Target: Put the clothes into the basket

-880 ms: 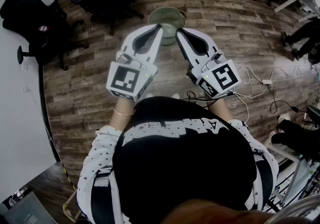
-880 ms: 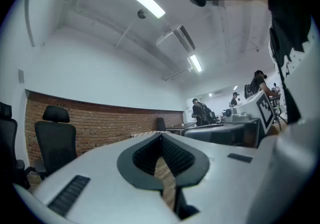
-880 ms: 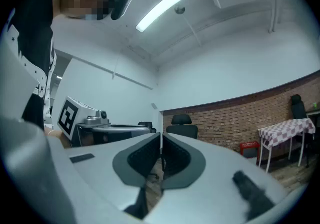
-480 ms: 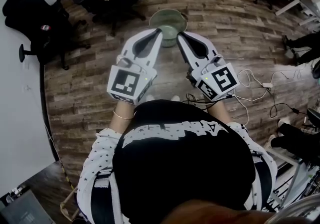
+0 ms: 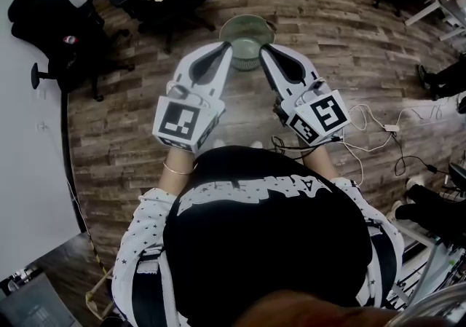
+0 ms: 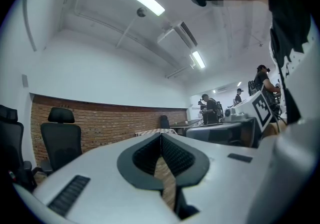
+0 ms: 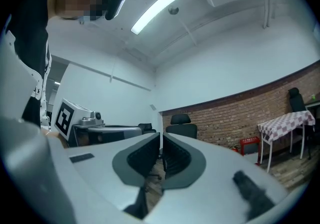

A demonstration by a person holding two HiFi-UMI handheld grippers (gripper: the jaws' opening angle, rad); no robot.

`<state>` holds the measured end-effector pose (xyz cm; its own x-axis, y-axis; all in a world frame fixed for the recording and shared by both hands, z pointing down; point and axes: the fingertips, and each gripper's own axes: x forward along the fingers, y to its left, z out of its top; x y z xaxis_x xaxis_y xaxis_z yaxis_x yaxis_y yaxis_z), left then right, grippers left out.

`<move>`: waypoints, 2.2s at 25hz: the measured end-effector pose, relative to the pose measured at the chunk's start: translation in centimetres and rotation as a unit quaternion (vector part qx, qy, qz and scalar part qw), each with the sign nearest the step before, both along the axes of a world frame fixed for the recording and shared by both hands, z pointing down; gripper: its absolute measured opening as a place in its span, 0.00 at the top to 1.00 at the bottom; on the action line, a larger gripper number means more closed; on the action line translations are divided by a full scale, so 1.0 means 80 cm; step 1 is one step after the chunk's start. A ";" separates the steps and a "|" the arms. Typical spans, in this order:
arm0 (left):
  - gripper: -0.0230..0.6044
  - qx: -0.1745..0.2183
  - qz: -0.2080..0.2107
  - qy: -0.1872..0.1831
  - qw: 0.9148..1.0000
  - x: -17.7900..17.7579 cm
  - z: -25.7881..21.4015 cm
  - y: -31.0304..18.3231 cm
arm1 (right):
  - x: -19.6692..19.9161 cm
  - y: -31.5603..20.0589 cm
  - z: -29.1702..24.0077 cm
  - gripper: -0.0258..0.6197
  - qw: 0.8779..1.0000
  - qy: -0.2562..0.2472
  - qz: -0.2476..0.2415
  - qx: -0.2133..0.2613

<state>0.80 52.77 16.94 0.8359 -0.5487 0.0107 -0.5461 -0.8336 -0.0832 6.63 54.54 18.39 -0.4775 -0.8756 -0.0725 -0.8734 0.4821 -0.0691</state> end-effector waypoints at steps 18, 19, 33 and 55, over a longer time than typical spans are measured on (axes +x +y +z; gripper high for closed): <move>0.94 -0.002 -0.028 -0.012 1.000 0.060 0.016 0.003 | 0.072 0.004 0.014 0.91 1.000 -0.003 -0.016 -0.005; 0.94 -0.003 -0.030 -0.014 0.999 0.062 0.018 0.002 | 0.075 0.003 0.017 0.91 1.000 -0.005 -0.018 -0.006; 0.94 0.000 -0.037 -0.007 0.999 0.062 0.025 -0.008 | 0.073 -0.007 0.026 0.91 1.000 -0.005 -0.030 -0.006; 0.94 -0.010 -0.012 0.029 0.999 0.013 0.012 -0.162 | 0.017 -0.147 0.008 0.91 0.999 0.032 -0.011 -0.003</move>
<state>1.81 39.84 17.89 0.8217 -0.5694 -0.0265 -0.5700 -0.8210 -0.0340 7.99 42.75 19.01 -0.5000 -0.8653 -0.0371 -0.8654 0.5008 -0.0168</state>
